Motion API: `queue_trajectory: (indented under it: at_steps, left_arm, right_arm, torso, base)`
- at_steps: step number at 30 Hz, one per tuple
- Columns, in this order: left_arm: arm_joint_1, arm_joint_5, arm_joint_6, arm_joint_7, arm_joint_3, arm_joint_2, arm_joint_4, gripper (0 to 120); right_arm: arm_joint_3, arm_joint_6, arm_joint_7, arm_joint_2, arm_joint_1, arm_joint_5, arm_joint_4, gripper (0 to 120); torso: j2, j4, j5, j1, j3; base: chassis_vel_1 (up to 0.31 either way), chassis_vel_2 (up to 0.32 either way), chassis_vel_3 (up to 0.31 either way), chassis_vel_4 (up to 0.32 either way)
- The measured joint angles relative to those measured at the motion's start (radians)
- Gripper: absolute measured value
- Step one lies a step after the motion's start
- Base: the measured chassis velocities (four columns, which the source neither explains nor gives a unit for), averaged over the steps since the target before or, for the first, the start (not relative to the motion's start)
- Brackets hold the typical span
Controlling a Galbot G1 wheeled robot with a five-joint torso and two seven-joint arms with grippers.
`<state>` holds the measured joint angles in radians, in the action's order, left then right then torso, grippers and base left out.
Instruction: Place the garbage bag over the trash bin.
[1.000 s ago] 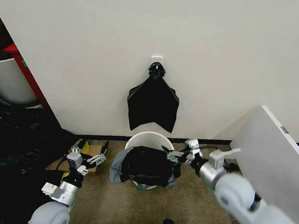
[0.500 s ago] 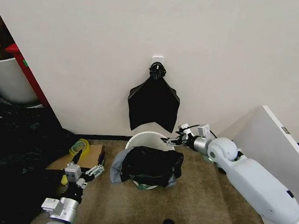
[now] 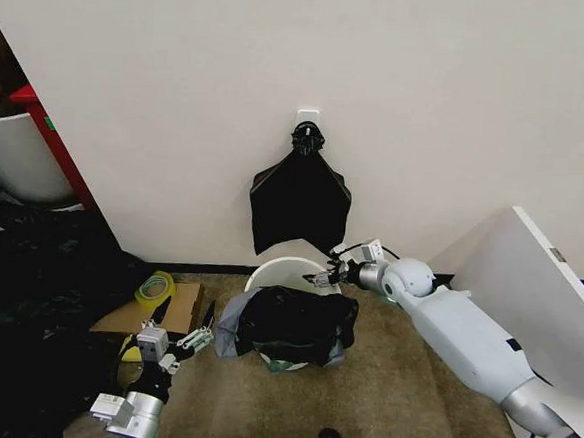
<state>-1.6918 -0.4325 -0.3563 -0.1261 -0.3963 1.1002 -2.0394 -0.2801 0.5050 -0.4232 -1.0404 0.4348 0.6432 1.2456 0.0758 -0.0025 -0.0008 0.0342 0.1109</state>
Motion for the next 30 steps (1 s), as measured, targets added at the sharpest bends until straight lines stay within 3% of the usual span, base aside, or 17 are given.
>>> queue_trajectory:
  at_steps: [5, 9, 11, 13, 17, 20, 30]
  left_arm:
    - [0.006, -0.005, 0.0, 0.0, -0.001, 0.004, 0.001, 100]
    - [0.014, -0.024, 0.012, 0.0, -0.006, 0.005, -0.005, 100]
    - [0.015, -0.026, 0.014, -0.001, -0.007, 0.005, -0.006, 100]
    - [0.017, -0.028, 0.016, -0.002, -0.007, 0.007, -0.006, 100]
    - [0.018, -0.028, 0.016, -0.002, -0.006, 0.014, -0.006, 100]
    - [0.016, -0.028, 0.016, -0.002, -0.006, 0.021, -0.008, 100]
    - [0.009, -0.027, 0.016, -0.007, -0.006, 0.02, -0.024, 100]
  right_arm:
    - [0.0, -0.006, -0.015, -0.016, -0.006, -0.009, -0.023, 66]
    - [0.001, -0.008, -0.034, -0.026, -0.012, -0.018, -0.042, 46]
    - [-0.001, -0.01, -0.037, -0.026, -0.014, -0.019, -0.046, 42]
    - [-0.007, -0.014, -0.042, -0.026, -0.015, -0.016, -0.053, 30]
    - [-0.008, -0.016, -0.045, -0.027, -0.015, -0.009, -0.057, 19]
    - [-0.007, -0.018, -0.045, -0.022, -0.008, -0.007, -0.049, 5]
    - [0.015, -0.015, -0.022, -0.026, 0.019, -0.009, -0.03, 1]
  torso:
    - [0.0, 0.0, 0.0002, 0.0, 0.0]
    - [0.0, 0.0, 0.0002, 0.0, 0.0]
    - [0.0, 0.0, 0.0001, 0.0, 0.0]
    - [0.0, 0.0, 0.0002, 0.0, 0.0]
    - [0.0, 0.0, 0.0002, 0.0, 0.0]
    - [0.0, -0.0002, 0.0001, 0.0, 0.0]
    - [0.0, 0.0001, 0.0002, 0.0, 0.0]
  base:
    - [0.0, 0.0, 0.0, 0.0]
    - [0.0, 0.0, 0.0, 0.0]
    - [0.0, 0.0, 0.0, 0.0]
    - [0.0, 0.0, 0.0, 0.0]
    - [0.0, 0.0, 0.0, 0.0]
    - [0.0, 0.0, 0.0, 0.0]
    - [0.0, 0.0, 0.0, 0.0]
